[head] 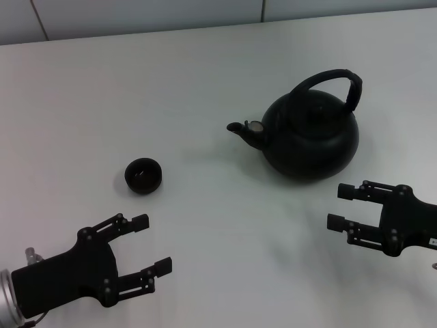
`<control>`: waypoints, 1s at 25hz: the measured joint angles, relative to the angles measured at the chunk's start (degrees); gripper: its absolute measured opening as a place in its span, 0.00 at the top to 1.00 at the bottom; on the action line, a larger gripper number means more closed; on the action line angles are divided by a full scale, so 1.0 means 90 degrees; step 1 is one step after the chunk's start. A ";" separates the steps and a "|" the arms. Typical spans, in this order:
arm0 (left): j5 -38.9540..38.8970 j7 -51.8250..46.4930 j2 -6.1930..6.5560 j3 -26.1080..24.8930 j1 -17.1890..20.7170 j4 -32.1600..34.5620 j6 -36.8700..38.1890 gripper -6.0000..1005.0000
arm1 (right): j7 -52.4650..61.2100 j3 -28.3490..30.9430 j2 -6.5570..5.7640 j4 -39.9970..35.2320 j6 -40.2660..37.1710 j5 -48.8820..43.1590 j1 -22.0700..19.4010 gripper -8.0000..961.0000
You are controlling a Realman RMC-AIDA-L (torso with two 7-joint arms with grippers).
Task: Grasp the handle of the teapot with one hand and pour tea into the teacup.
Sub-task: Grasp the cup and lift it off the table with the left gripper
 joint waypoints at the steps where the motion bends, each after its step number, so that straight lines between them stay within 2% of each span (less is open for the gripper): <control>1: 0.0000 0.0000 0.0000 0.0000 0.0000 0.0000 0.0000 0.16 | 0.0000 0.0000 0.0000 0.0000 0.0000 0.0000 0.0000 0.32; 22: -0.0028 -0.0073 -0.0010 -0.0016 -0.0035 -0.0007 0.0015 0.16 | 0.0000 0.0000 -0.0005 -0.0001 0.0067 0.0001 0.0080 0.32; 25: -0.0142 -0.0035 -0.0017 -0.0181 -0.0003 -0.0001 0.0030 0.16 | 0.0000 0.0000 -0.0005 -0.0001 0.0069 0.0004 0.0084 0.32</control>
